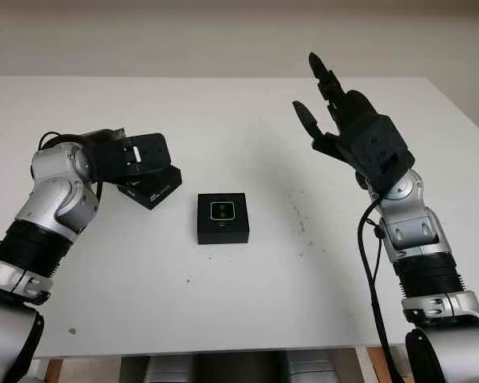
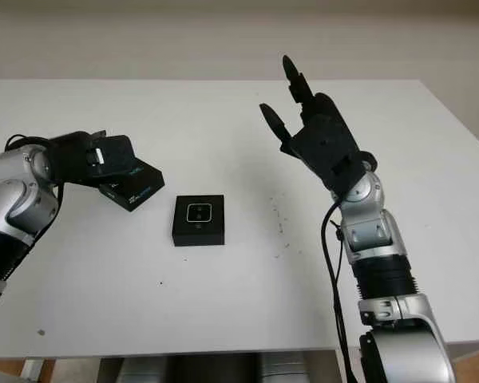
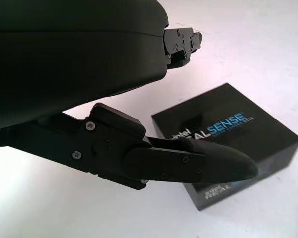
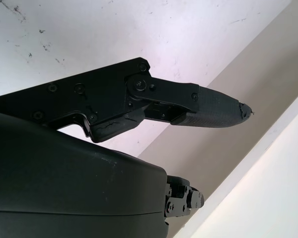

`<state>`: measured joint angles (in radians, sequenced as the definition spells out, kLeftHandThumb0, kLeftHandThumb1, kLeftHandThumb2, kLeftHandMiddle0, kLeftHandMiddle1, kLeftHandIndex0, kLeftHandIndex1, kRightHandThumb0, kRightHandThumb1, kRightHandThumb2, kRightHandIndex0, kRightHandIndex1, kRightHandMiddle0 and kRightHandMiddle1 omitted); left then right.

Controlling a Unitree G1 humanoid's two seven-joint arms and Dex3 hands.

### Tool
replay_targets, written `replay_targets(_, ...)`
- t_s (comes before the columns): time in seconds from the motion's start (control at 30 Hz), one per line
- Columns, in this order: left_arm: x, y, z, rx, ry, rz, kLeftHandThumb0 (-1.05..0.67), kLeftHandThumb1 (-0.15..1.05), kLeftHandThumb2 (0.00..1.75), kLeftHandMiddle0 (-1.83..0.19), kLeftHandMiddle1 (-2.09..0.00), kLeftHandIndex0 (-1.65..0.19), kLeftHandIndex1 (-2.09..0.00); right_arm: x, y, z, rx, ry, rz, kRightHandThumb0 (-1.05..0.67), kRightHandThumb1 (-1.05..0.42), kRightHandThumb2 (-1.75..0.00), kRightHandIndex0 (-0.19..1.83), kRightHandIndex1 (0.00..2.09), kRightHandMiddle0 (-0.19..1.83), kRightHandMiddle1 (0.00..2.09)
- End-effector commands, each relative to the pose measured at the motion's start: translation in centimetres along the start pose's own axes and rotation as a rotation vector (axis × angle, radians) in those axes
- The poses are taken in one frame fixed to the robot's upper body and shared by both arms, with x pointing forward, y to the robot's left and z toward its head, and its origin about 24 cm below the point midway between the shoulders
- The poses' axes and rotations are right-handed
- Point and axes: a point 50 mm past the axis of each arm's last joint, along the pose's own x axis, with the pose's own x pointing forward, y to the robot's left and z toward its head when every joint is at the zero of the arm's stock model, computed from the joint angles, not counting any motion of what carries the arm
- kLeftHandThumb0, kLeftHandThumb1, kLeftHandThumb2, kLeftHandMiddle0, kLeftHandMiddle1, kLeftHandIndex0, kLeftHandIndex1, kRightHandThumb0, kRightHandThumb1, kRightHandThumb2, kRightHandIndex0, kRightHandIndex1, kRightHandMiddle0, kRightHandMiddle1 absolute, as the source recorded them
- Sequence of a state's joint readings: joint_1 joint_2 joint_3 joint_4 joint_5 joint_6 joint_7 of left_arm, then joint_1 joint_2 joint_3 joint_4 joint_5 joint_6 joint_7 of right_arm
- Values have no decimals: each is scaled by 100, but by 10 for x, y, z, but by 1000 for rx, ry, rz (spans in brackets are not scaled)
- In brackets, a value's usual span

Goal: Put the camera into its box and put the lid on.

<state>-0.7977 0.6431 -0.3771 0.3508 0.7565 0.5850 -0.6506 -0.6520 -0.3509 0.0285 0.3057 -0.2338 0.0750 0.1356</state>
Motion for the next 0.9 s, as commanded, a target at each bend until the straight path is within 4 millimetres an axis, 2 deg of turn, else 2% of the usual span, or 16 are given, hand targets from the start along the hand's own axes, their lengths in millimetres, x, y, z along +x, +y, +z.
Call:
replay_targets(0.0, -2, 8, 6, -9, -24, 26, -97, 105, 36, 12, -5, 17, -3, 3, -5, 7, -11, -19, -18, -80, -105, -61, -5, 7, -5, 7)
replay_targets(0.13, -1, 5, 10, -18, -14, 26, -98, 105, 33, 5, -7, 14, -5, 3, -5, 8, -20, -21, -19, -80, -105, -61, -4, 7, -4, 7)
replay_targets(0.33, 1, -1, 15, 30, -22, 15, -101, 105, 38, 13, -3, 14, -5, 3, -4, 8, -29, -26, -24, -79, -105, -61, -4, 7, -4, 7)
replay_targets(0.47, 3, -3, 17, 58, -30, 21, -100, 105, 38, 3, -8, 9, -8, 2, -3, 7, -26, -23, -33, -81, -105, -61, -3, 7, -3, 7)
replay_targets(0.87, 16, -15, 20, 193, 26, 75, -100, 105, 34, -9, -13, 6, -8, 1, -3, 5, -20, -20, -43, -80, -105, -60, -2, 6, -2, 7)
